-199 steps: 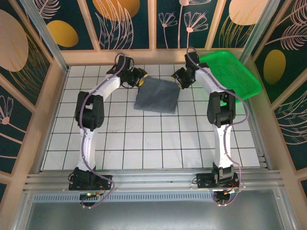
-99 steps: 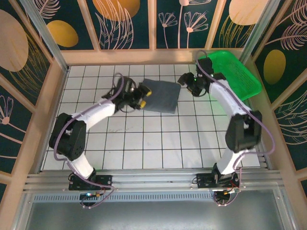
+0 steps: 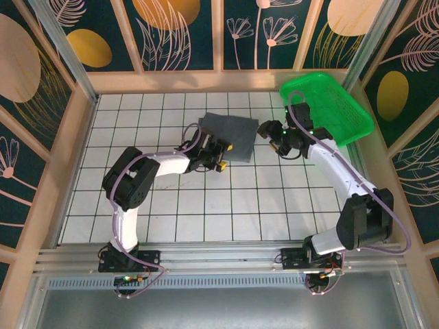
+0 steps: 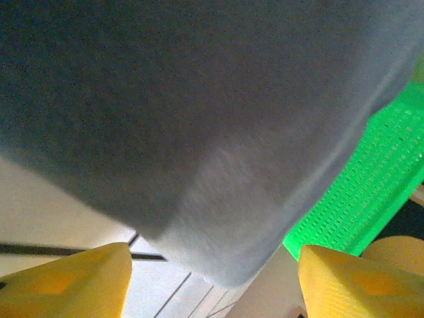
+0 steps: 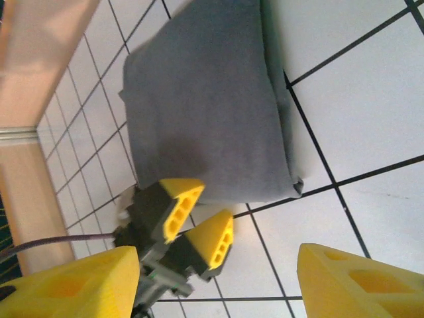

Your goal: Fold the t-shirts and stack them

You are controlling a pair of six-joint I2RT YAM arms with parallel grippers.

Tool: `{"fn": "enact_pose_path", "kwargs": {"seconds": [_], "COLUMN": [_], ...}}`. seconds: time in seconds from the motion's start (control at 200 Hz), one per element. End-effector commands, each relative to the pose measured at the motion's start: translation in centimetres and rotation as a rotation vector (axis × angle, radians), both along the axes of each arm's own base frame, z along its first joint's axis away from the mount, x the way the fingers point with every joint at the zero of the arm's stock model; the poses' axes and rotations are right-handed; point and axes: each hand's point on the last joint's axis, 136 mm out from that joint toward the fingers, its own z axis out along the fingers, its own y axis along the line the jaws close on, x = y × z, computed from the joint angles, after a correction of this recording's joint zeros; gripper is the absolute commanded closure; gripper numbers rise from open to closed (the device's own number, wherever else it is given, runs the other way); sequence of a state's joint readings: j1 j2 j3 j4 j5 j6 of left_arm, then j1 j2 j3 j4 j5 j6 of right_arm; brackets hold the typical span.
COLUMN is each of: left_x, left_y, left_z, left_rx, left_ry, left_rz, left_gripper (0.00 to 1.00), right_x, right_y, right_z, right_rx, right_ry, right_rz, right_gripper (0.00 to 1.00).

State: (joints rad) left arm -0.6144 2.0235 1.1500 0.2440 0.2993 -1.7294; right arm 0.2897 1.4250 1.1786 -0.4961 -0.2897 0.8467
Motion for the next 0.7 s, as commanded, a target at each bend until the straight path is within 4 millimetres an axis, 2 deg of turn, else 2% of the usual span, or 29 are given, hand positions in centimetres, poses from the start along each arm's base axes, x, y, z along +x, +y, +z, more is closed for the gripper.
{"fn": "enact_pose_path", "kwargs": {"seconds": [0.0, 0.06, 0.11, 0.175, 0.215, 0.35, 0.435, 0.525, 0.541, 0.601, 0.696], "left_x": [1.4, 2.2, 3.0, 4.1, 4.8, 7.6, 9.2, 10.3, 10.7, 11.1, 11.6], "left_y": [-0.3, -0.5, -0.9, -0.6, 0.3, 6.4, 11.3, 16.7, 18.4, 21.6, 27.5], "left_z": [-0.3, -1.0, -1.3, -1.8, -1.9, -0.9, 0.0, 0.4, 0.4, 0.7, 0.3], "left_rx": [-0.030, -0.031, -0.038, -0.049, -0.051, -0.050, -0.034, 0.033, 0.048, 0.088, 0.194], "left_ry": [0.012, 0.006, -0.003, -0.015, -0.023, -0.086, -0.125, -0.170, -0.175, -0.222, -0.251], "left_rz": [0.075, 0.097, 0.108, 0.154, 0.200, 0.347, 0.379, 0.355, 0.362, 0.323, 0.263], "left_gripper": [0.36, 0.44, 0.56, 0.80, 1.00, 1.00, 1.00, 1.00, 1.00, 1.00, 1.00], "right_x": [0.2, 0.4, 0.5, 0.8, 0.9, 1.3, 1.4, 1.7, 1.7, 1.9, 2.1], "right_y": [0.5, 0.6, 0.7, 0.8, 0.8, 0.7, 0.7, 0.9, 1.0, 1.1, 1.6], "right_z": [2.2, 2.5, 2.6, 2.6, 2.7, 3.0, 3.0, 2.7, 2.7, 2.4, 2.1], "right_rx": [0.044, 0.050, 0.053, 0.056, 0.054, 0.042, 0.035, 0.034, 0.034, 0.035, 0.038], "right_ry": [-0.050, -0.057, -0.057, -0.056, -0.055, -0.064, -0.068, -0.066, -0.066, -0.064, -0.063], "right_rz": [-0.007, -0.008, -0.007, -0.007, -0.009, -0.004, 0.005, 0.021, 0.025, 0.038, 0.068], "right_gripper": [0.35, 0.35, 0.35, 0.36, 0.36, 0.36, 0.36, 0.37, 0.37, 0.37, 0.37]}}
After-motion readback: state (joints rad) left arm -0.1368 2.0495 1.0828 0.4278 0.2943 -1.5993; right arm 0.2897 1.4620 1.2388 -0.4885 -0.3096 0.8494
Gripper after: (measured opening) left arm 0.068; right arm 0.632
